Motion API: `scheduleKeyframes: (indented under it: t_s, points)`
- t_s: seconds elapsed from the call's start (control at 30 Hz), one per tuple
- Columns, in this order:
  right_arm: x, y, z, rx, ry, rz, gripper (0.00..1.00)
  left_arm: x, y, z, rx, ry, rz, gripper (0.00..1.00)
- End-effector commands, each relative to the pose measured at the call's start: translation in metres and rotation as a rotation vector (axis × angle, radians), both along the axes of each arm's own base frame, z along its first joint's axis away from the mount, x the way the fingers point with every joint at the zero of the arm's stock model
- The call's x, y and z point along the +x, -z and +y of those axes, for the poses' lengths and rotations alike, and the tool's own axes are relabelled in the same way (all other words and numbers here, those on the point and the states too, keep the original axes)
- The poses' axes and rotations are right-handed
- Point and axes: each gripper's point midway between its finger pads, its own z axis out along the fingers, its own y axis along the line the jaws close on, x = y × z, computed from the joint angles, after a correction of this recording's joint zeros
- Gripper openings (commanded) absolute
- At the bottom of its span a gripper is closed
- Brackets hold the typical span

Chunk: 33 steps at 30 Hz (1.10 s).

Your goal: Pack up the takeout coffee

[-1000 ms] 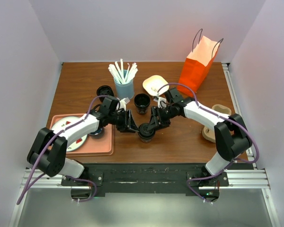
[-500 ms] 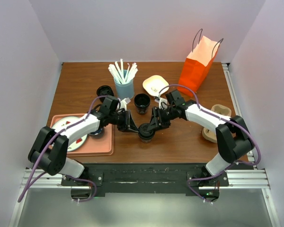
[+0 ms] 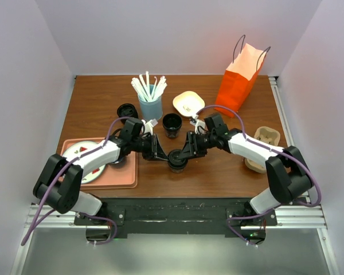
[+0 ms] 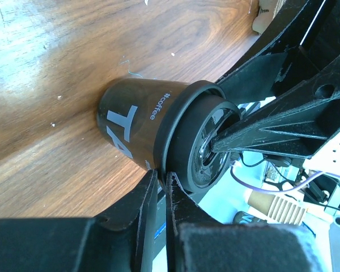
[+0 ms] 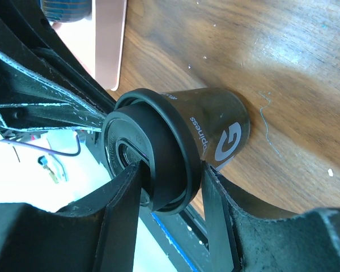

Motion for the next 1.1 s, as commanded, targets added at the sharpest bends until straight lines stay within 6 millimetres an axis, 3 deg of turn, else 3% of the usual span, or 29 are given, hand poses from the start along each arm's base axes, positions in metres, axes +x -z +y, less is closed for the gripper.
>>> scheduleKeyframes:
  t_s: [0.0,0.27,0.5,0.63,0.77,0.9,1.07]
  points:
    - [-0.019,0.057,-0.026,-0.182,0.017,0.016,0.44,-0.011,0.041,0.012,0.110,-0.020,0.036,0.13]
    - [-0.013,0.056,-0.033,-0.192,0.052,-0.056,0.41,-0.010,0.044,0.010,0.092,-0.014,0.023,0.11]
    - [-0.011,0.053,-0.040,-0.226,0.117,-0.054,0.42,0.016,0.041,-0.002,0.101,0.008,-0.030,0.15]
    - [-0.005,0.038,-0.040,-0.209,0.188,-0.070,0.42,0.040,0.017,-0.014,0.088,0.008,-0.082,0.15]
    - [-0.007,0.032,-0.041,-0.182,0.239,-0.065,0.42,0.042,0.015,-0.014,0.086,0.002,-0.088,0.16]
    - [-0.007,0.036,-0.048,-0.200,0.288,-0.068,0.42,0.027,0.019,-0.010,0.068,0.000,-0.054,0.27]
    - [-0.002,0.035,-0.056,-0.223,0.346,-0.078,0.42,0.028,0.000,-0.012,0.055,-0.002,-0.066,0.41]
